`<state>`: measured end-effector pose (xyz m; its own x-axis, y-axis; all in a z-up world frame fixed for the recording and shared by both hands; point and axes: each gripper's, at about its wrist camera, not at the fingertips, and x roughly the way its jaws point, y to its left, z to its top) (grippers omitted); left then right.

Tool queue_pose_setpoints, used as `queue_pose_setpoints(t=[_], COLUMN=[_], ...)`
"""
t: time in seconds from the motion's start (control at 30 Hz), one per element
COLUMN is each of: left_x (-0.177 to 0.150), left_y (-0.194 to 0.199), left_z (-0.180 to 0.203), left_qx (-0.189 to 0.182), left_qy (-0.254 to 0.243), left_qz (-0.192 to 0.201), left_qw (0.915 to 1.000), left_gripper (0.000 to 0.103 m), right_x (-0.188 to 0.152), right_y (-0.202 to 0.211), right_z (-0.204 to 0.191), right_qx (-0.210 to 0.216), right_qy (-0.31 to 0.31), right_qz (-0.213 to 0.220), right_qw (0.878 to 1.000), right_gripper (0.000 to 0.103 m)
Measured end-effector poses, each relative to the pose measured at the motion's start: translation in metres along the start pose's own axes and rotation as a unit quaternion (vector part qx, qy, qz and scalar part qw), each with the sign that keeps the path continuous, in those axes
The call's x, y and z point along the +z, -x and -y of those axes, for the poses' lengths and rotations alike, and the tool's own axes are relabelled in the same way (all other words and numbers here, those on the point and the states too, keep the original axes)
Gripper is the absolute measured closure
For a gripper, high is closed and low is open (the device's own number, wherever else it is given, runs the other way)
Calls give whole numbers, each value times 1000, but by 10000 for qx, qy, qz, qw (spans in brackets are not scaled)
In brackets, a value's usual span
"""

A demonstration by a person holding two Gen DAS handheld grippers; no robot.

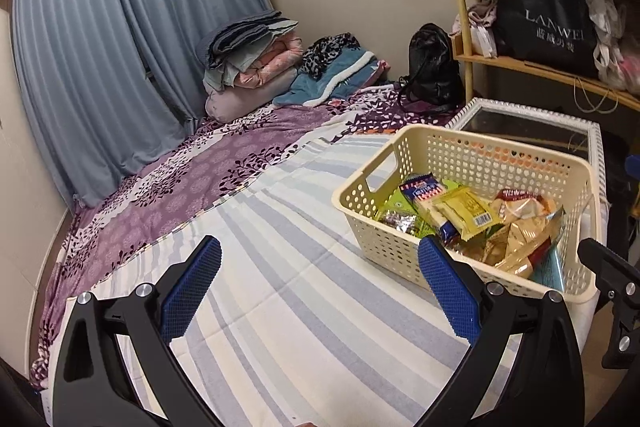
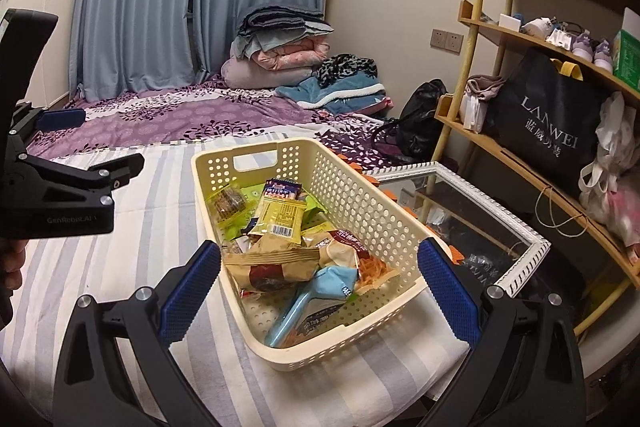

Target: Organize snacks

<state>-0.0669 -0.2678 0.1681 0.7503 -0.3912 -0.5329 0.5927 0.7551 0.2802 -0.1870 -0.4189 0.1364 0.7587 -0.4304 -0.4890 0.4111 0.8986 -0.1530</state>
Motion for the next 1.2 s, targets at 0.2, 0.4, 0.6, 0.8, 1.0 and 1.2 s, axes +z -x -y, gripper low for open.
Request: queue_pose_setpoints(t=[0.2, 0.4, 0.6, 0.8, 1.0, 1.2], left_x=[-1, 0, 0, 2, 3, 5], left_y=[0, -3, -9, -17, -22, -30], left_z=[9, 18, 25, 31, 37, 42], left_qx=[113, 119, 130, 89, 75, 17], left_qy=[-186, -335, -472, -554, -668, -750], left_qz=[-17, -41, -108, -184, -225, -287], left_qw=[9998, 9994, 9987, 9983, 9975, 9968], left_gripper=[3, 3, 3, 3, 3, 3], right_x=[-3, -4, -6, -7, -11, -14], right_y=[-2, -6, -11, -16, -22, -28], right_z=[-1, -1, 0, 3, 8, 12], right_qx=[-64, -107, -139, -141, -134, -132], right_qy=[42, 63, 66, 55, -15, -72], right_qz=[-29, -50, -114, -161, -217, -276], right_qw=[10000, 9999, 9998, 9998, 9997, 9995], right_gripper=[5, 5, 5, 5, 5, 5])
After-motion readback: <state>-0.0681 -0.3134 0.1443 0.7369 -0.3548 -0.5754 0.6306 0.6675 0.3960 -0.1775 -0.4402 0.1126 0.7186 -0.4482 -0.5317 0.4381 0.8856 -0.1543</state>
